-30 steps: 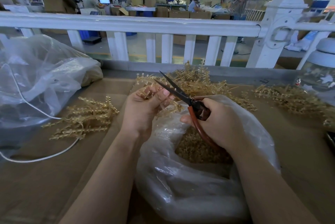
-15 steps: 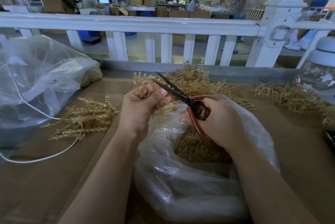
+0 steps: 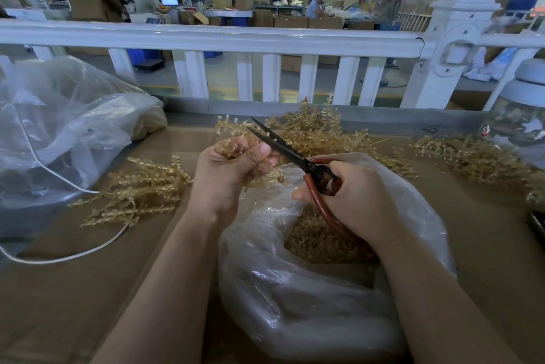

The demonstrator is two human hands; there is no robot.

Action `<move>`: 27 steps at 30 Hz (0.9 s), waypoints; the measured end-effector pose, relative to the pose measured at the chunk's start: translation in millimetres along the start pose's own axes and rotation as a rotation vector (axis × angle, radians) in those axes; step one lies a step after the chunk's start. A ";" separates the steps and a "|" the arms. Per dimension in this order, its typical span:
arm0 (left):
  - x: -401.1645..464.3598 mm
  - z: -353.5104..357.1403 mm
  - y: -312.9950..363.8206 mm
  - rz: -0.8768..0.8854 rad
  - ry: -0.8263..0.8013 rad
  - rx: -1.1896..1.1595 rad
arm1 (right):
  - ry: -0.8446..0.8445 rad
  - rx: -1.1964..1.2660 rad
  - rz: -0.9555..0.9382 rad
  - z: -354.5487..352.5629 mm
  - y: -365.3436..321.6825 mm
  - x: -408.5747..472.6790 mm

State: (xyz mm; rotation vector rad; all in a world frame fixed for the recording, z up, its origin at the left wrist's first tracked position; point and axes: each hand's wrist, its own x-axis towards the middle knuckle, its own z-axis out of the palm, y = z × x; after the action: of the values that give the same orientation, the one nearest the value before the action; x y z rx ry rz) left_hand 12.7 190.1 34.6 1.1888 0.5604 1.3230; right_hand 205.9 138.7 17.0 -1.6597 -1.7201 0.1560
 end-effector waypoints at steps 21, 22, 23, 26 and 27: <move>1.0 -0.4 -8.0 -0.031 -0.042 0.092 | 0.035 -0.074 -0.024 1.4 2.5 -0.6; 0.7 -0.1 -8.1 -0.032 -0.063 0.088 | 0.040 -0.083 -0.024 1.3 2.6 -0.6; 0.4 0.3 -8.3 -0.034 -0.082 0.087 | 0.042 -0.083 -0.025 1.2 2.2 -0.4; -0.2 1.6 -9.7 -0.034 -0.107 0.089 | 0.039 -0.054 -0.025 1.6 0.1 0.1; 0.2 1.7 -10.0 -0.032 -0.106 0.084 | 0.036 -0.050 -0.021 1.7 -0.4 0.2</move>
State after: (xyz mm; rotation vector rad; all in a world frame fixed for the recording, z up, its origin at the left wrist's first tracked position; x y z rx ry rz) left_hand 18.6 191.4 26.4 1.3062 0.5604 1.2116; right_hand 204.6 139.5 16.1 -1.6695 -1.7267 0.0733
